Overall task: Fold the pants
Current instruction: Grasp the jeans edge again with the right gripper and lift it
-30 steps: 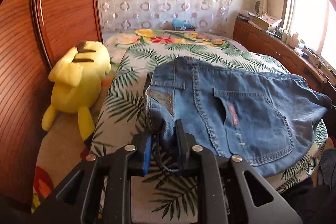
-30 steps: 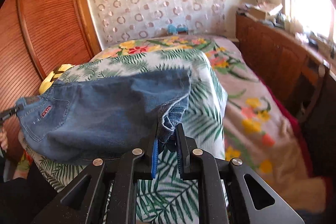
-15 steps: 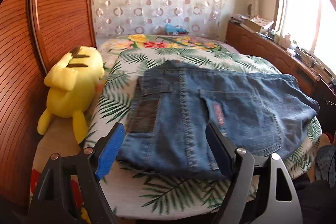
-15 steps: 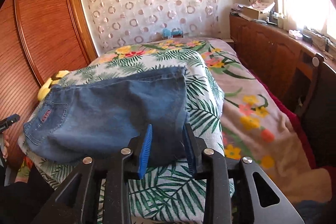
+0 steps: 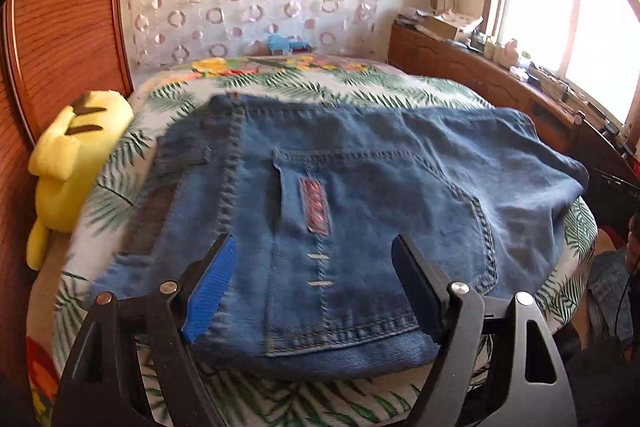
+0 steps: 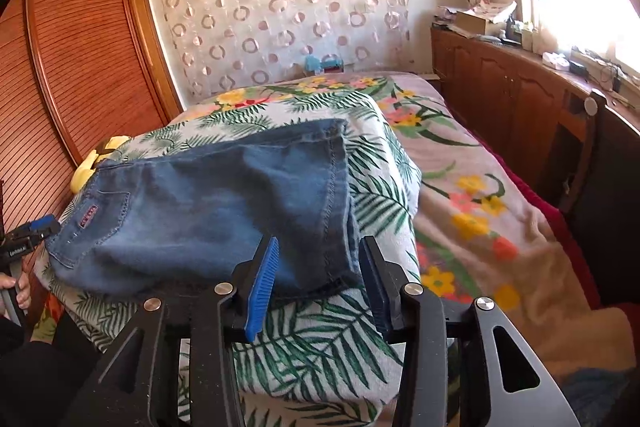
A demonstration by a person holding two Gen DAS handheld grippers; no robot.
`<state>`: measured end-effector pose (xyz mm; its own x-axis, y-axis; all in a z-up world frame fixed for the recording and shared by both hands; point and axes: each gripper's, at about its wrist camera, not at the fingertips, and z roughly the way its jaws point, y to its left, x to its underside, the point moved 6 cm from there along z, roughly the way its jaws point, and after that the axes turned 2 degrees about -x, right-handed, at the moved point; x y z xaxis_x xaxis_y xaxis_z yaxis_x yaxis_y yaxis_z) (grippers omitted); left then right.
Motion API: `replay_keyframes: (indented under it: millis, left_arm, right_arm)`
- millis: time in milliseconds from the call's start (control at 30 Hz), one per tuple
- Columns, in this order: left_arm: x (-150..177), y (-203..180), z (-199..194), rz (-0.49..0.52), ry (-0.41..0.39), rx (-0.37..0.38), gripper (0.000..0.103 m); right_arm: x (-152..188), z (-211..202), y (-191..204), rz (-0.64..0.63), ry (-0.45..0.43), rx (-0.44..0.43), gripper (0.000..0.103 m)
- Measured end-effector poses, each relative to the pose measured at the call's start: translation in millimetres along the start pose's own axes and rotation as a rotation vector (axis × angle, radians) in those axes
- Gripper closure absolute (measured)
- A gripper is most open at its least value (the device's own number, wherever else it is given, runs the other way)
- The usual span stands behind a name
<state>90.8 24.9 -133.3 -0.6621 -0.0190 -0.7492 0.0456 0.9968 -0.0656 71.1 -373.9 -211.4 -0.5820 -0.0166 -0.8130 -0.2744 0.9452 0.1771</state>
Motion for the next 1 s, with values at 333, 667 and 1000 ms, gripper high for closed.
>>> replay_keyframes:
  millis: [333,667,1000]
  left_arm:
    - [14.7,-7.7,14.4,0.02,0.015,-0.035,0.023]
    - [14.4,-7.0,14.4,0.019,0.021,-0.036,0.023]
    - [8.8,-10.2,-0.2,0.004,0.034,0.002,0.023]
  right_arm:
    - [0.1,12.3,5.1,0.005,0.019,-0.02,0.06]
    - [-8.6,17.1,4.0,-0.032,0.029,-0.006,0.089]
    - [-33.3,-11.3,22.1,-0.092,-0.102,-0.015,0.097]
